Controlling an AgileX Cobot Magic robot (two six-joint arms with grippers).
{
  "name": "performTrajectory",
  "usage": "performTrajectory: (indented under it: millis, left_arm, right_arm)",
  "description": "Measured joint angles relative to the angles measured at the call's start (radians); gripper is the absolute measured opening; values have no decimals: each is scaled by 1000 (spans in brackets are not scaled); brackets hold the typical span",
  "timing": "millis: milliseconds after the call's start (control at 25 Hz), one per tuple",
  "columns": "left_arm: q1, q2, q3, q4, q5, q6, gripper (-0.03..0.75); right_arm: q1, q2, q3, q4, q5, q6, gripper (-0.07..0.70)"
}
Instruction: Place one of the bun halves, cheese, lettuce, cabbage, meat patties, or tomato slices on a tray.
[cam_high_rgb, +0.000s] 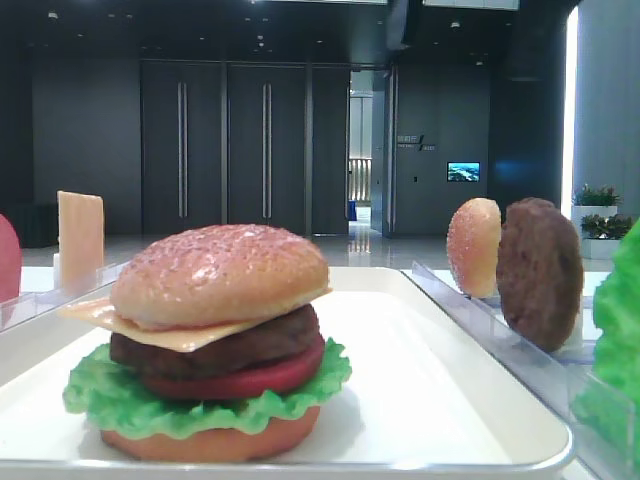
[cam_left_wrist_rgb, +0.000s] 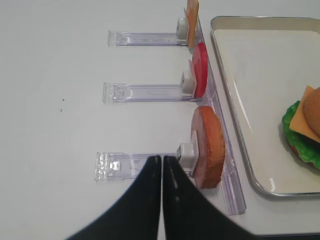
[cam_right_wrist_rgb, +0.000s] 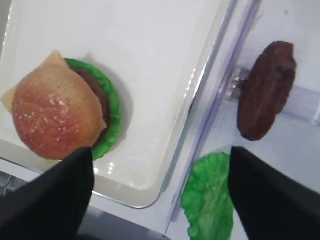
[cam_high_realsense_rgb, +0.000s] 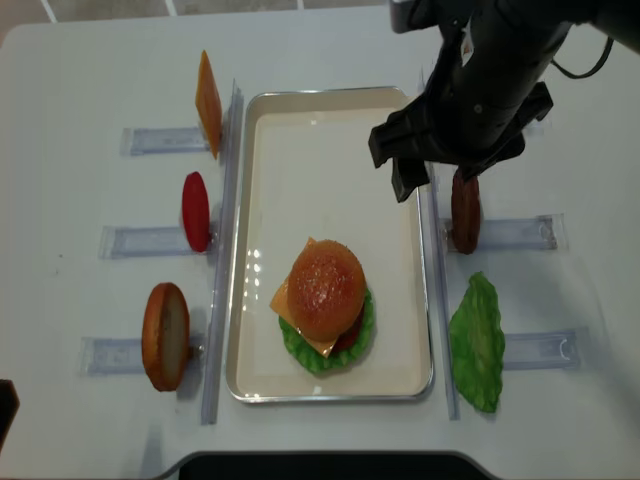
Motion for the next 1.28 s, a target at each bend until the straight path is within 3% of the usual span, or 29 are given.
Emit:
performTrajectory:
  millis: [200, 560, 680, 840, 1160, 1280]
  left_arm:
    - [0, 0, 0, 0, 0, 0, 0]
    - [0, 0, 0, 0, 0, 0, 0]
    - [0, 0, 0, 0, 0, 0, 0]
    - [0, 0, 0, 0, 0, 0, 0]
    - [0, 0, 0, 0, 0, 0, 0]
    - [0, 0, 0, 0, 0, 0, 0]
  right_arm:
    - [-158, 0, 0, 34, 0, -76, 529]
    - [-565, 0, 0, 36, 0, -222, 527]
    - [-656, 0, 0, 32, 0, -293, 527]
    - [-696, 0, 0, 31, 0, -359, 527]
    - [-697, -14, 7, 31, 1, -389, 527]
    - [-697, -72, 60, 23, 0, -392, 523]
